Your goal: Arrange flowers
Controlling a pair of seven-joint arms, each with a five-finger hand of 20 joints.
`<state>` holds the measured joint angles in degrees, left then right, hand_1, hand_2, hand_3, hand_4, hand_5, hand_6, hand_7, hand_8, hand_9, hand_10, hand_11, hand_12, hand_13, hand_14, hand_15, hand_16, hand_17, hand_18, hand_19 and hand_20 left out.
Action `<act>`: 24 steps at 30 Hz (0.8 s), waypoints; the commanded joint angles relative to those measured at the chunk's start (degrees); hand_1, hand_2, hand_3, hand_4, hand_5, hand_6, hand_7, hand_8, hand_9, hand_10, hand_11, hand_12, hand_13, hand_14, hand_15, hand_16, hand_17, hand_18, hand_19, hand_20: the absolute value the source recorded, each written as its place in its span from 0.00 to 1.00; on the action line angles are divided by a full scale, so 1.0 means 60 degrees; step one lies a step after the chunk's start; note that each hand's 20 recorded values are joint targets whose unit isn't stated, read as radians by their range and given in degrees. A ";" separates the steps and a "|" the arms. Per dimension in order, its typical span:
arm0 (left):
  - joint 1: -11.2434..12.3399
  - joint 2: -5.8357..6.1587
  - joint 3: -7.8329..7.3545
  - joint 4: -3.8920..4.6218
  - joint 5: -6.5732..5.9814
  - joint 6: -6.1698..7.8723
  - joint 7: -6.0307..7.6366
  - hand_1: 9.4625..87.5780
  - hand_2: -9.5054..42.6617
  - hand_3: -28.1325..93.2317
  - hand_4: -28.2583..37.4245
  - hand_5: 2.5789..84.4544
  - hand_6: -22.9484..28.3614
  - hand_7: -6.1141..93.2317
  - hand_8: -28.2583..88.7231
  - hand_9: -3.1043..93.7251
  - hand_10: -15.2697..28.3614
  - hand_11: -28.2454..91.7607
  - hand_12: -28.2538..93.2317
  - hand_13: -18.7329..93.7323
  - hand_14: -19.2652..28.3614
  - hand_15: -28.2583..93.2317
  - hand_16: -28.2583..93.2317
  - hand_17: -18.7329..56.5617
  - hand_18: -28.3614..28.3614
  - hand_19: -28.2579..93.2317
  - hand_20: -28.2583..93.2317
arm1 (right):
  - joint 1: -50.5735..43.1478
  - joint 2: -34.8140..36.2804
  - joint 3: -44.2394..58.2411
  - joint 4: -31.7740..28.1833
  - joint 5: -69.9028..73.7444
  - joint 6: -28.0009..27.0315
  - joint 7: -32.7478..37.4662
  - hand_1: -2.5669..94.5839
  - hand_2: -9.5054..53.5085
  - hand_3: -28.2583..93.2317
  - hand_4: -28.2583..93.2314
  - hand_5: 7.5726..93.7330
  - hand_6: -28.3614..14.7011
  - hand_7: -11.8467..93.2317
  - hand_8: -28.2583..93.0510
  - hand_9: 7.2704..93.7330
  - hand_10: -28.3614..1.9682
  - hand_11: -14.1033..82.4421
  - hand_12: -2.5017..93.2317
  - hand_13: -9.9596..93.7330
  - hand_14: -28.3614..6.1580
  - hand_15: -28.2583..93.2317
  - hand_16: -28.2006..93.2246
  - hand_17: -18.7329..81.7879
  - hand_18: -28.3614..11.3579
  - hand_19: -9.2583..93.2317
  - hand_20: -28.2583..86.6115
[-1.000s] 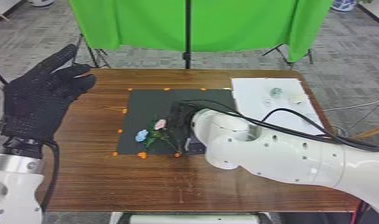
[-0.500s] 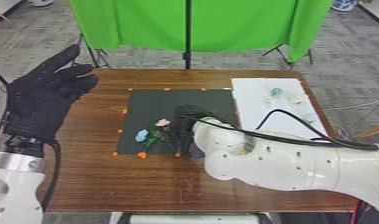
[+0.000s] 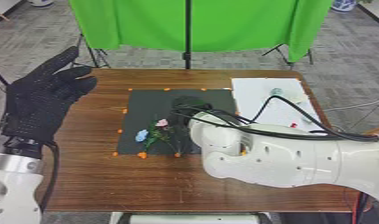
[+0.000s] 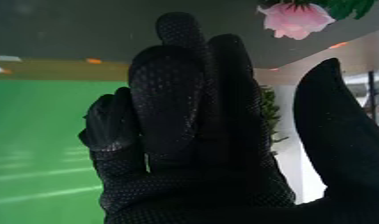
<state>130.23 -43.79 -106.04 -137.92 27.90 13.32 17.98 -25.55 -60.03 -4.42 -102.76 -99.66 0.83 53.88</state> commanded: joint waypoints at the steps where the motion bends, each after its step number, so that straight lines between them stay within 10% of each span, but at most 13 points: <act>1: -0.0196 -0.0011 0.0143 0.0068 0.0038 0.0029 -0.0123 0.17 0.33 0.88 0.09 0.43 0.64 0.21 0.16 0.40 0.86 0.52 0.33 0.41 1.00 0.75 0.13 0.18 0.94 0.75 0.43 | 0.0053 -0.0321 0.0145 0.0063 -0.0304 -0.0345 -0.0445 0.25 0.28 0.87 0.05 0.69 0.66 0.23 0.14 0.74 0.35 0.34 0.18 0.80 0.50 0.83 0.39 0.61 0.14 1.00 0.52; 24: -0.0258 0.0088 0.0152 0.0096 -0.0009 0.0033 0.0051 0.17 0.33 0.88 0.09 0.43 0.64 0.21 0.16 0.40 0.86 0.52 0.33 0.41 1.00 0.75 0.13 0.18 0.94 0.75 0.43 | 0.0003 -0.0885 0.0257 0.0524 0.0169 -0.0538 -0.0656 0.25 0.29 0.86 0.04 0.72 0.68 0.22 0.13 0.71 0.35 0.34 0.18 0.78 0.48 0.85 0.37 0.58 0.13 1.00 0.52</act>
<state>128.70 -43.63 -105.49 -137.81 27.89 13.34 18.11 -26.36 -63.55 -3.49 -100.57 -99.41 -2.56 50.31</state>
